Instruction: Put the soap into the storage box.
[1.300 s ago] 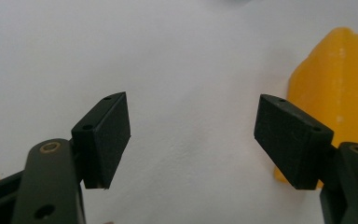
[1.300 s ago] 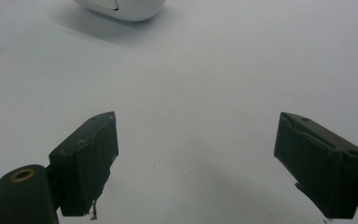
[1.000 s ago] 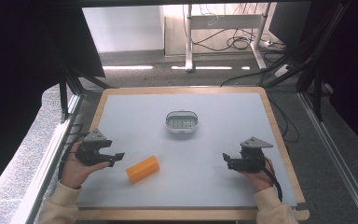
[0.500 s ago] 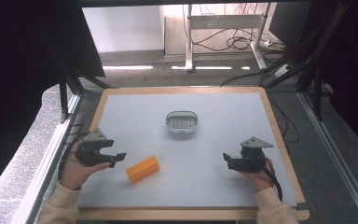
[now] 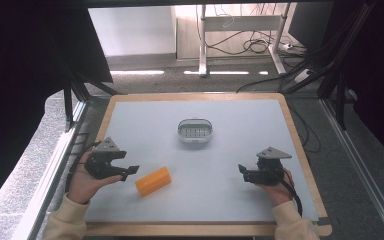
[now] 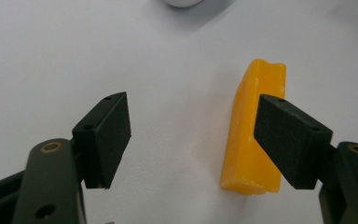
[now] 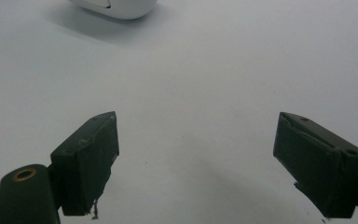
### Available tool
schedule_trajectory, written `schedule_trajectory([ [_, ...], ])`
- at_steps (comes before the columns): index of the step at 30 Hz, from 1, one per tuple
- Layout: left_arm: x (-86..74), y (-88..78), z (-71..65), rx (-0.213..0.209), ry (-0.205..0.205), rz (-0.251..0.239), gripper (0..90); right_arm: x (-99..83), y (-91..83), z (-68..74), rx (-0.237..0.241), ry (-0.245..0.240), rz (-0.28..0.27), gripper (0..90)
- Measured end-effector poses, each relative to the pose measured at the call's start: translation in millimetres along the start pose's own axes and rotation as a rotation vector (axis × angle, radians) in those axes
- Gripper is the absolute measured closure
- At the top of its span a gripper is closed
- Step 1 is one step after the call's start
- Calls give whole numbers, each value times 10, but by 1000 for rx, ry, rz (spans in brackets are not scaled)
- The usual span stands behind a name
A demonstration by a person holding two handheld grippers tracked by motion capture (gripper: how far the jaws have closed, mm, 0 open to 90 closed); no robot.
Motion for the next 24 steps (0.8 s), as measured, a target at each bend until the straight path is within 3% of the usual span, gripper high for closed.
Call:
schedule_trajectory([
  [24, 13, 228, -159, -40, 35, 61, 268, -14, 17, 14, -10, -14, 16, 143],
])
Point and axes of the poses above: each handheld gripper's, and its own axes: y roughly forward along the jaws, x roughly out of its top, z roughly to its left, the point moved 4 cm from there along y, roughly forward along the jaws, and after that the axes turned 1 degree about y, right-handed, at the moved point
